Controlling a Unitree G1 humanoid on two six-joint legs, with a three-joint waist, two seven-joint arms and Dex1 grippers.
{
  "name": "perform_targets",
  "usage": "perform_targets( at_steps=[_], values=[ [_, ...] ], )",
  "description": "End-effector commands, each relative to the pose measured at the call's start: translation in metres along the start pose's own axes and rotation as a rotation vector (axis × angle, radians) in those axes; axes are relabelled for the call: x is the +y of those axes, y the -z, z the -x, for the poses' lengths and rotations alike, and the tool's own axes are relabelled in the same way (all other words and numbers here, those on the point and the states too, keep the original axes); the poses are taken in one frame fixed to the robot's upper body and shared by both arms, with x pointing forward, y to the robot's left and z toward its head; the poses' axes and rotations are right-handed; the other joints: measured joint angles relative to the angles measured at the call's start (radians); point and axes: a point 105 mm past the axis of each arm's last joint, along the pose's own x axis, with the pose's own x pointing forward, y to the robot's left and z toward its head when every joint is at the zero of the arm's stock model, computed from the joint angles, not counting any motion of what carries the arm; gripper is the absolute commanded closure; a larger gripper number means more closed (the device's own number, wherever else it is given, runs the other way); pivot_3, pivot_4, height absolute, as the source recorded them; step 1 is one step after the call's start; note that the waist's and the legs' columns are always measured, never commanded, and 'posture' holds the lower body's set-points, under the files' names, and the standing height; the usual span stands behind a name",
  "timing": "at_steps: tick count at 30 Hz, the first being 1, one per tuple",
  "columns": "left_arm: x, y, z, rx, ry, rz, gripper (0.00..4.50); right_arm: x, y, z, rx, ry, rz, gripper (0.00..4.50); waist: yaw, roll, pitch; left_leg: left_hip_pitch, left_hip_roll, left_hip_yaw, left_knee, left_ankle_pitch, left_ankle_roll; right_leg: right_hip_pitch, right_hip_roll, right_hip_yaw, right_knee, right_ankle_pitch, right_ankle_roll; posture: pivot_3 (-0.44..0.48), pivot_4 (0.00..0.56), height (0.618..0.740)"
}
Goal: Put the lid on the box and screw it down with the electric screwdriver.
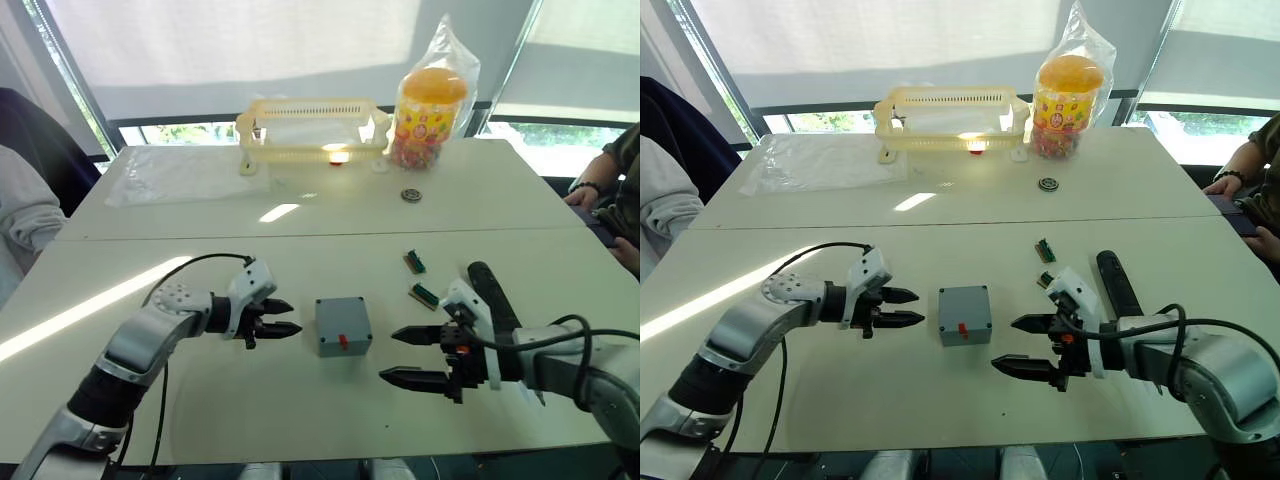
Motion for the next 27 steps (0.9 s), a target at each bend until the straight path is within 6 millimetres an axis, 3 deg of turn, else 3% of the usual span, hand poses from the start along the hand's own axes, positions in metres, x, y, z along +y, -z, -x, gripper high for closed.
perform_targets(
  at_steps=[1, 6, 16, 22, 27],
  values=[
    [0.001, -0.003, -0.011, 0.028, 0.007, -0.091, 2.15, -0.002, 0.000, -0.015, -0.018, 0.011, 0.025, 0.03, 0.000, 0.000, 0.000, 0.000, 0.000, 0.000, 0.000, 0.000, 0.000, 0.000, 0.000, 0.000, 0.000, 0.000, 0.000, 0.000, 0.150, 0.740],
    [0.010, -0.004, -0.027, 0.042, -0.003, -0.146, 2.15, 0.000, 0.003, -0.028, -0.006, -0.010, 0.018, 0.03, 0.001, 0.000, 0.000, 0.000, 0.000, 0.000, 0.001, 0.000, 0.000, 0.000, 0.000, 0.000, 0.000, 0.000, 0.000, 0.000, 0.150, 0.740],
    [0.029, -0.023, -0.060, 0.042, -0.068, -0.298, 2.15, 0.013, 0.001, -0.031, -0.025, -0.023, -0.012, 0.03, 0.006, -0.001, -0.001, 0.000, -0.001, 0.000, 0.001, 0.000, 0.000, 0.001, 0.000, 0.000, 0.000, 0.000, 0.000, 0.000, 0.150, 0.740],
    [0.042, -0.015, -0.032, 0.068, -0.150, -0.292, 2.15, -0.001, -0.004, -0.004, -0.012, 0.093, 0.035, 0.03, -0.001, -0.001, -0.001, 0.000, -0.001, -0.001, 0.001, 0.000, 0.000, 0.001, 0.000, 0.000, 0.000, 0.000, 0.001, 0.000, 0.150, 0.740],
    [0.026, 0.000, -0.009, 0.115, -0.108, -0.267, 2.15, -0.015, -0.007, 0.006, -0.001, 0.141, 0.094, 0.03, -0.006, 0.000, -0.001, 0.001, 0.001, 0.000, -0.001, 0.000, 0.000, -0.001, 0.001, 0.000, 0.003, 0.000, 0.000, 0.000, 0.150, 0.740]
  ],
)
